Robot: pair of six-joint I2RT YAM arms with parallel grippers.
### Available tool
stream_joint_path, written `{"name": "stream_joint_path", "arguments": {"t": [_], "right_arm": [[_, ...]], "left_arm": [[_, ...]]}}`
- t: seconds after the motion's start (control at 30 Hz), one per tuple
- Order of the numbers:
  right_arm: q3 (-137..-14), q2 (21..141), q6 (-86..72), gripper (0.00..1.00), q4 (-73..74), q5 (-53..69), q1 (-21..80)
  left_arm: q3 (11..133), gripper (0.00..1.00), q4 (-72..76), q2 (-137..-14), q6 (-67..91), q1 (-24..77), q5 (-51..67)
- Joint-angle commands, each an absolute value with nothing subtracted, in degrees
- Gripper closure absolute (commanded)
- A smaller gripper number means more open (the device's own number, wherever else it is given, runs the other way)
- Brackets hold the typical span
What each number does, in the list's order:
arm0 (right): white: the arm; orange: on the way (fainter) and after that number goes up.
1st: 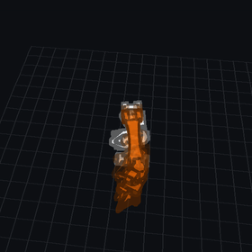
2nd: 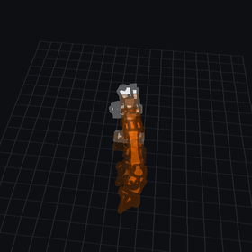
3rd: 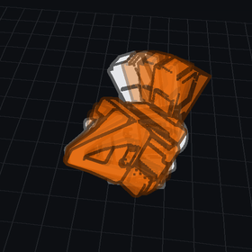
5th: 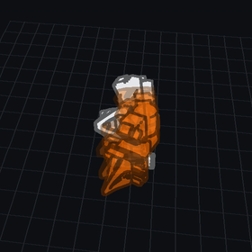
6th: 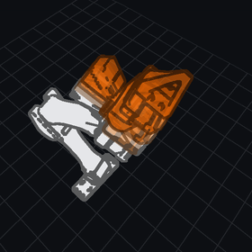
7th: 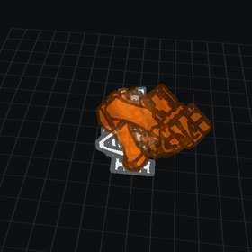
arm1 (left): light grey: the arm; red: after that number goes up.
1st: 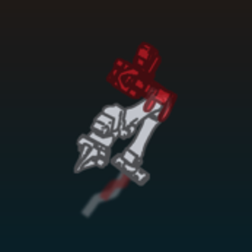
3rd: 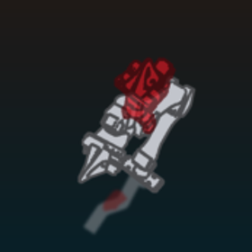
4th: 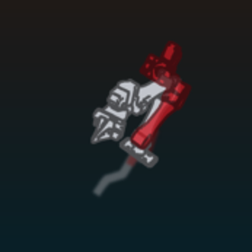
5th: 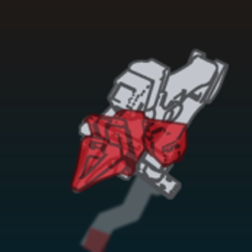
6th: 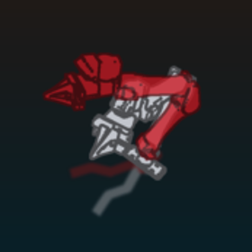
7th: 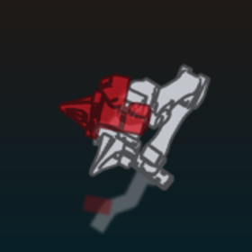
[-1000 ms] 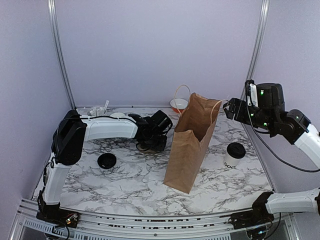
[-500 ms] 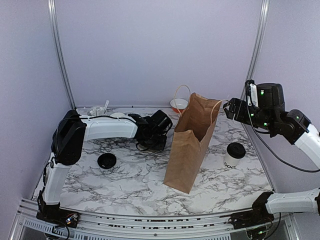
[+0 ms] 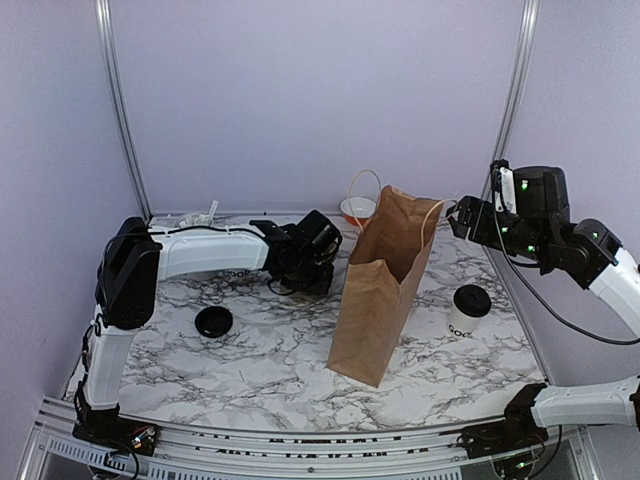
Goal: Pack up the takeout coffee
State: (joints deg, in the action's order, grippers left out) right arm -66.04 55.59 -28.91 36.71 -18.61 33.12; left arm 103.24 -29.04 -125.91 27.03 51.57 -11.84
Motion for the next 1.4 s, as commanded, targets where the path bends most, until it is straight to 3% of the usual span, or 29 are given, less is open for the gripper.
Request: {"name": "stream_joint_path", "arguments": {"t": [0.0,0.93,1.37], "right_arm": [[-66.7,55.0,-29.4,0.16,36.9,-19.2,32.7],[-66.4,54.5,-29.7,0.16,37.4,-18.8,32.6],[-66.2,54.4,-29.8,0.16,37.3,-18.9,32.6]], "left_arm": [[103.2,0.84,-30.8,-123.4,27.6,50.3,-7.8],[100.2,0.81,-28.9,-123.8,30.9,46.9,6.4],[97.4,0.85,-25.7,-123.3,33.0,45.6,10.8]]}}
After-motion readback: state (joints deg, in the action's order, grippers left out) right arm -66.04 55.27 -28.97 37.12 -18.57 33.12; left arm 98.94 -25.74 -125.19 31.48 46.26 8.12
